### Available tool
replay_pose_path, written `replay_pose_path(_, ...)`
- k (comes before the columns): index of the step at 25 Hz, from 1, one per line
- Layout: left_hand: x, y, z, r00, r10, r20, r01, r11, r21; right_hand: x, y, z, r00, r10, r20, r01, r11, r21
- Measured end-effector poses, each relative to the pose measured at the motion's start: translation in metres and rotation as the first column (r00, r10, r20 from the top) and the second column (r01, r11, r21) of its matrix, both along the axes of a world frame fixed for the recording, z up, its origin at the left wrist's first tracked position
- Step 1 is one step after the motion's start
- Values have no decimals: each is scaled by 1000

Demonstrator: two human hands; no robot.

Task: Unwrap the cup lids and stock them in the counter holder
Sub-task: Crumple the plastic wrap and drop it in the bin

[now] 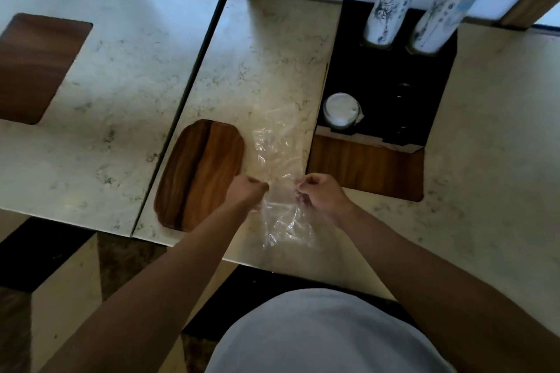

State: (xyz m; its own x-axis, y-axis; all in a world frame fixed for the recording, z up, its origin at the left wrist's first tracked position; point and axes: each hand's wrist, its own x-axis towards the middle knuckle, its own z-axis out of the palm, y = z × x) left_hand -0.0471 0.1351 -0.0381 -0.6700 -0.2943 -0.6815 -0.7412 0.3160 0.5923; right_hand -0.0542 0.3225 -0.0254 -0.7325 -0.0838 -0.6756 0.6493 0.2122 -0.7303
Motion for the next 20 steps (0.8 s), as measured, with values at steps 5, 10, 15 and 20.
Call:
replay_pose_path(5, -17, 41, 13, 994, -91, -58, 95, 992, 82, 3, 48, 3, 997, -70, -28, 70, 997, -23)
replay_pose_path(10, -27, 80, 20, 979, -178, -101, 191, 972, 134, 11, 94, 8, 992, -122, -41, 121, 992, -26)
replay_pose_path(15, -33, 104, 29, 961, -233, -148, 262, 939, 223, 13, 127, 12, 974, -195, -113, 192, 981, -35)
replay_pose_path(20, -35, 118, 36, 984, -136, -115, 165, 938, 305, 13, 144, 13, 950, -281, -136, 279, 960, -31)
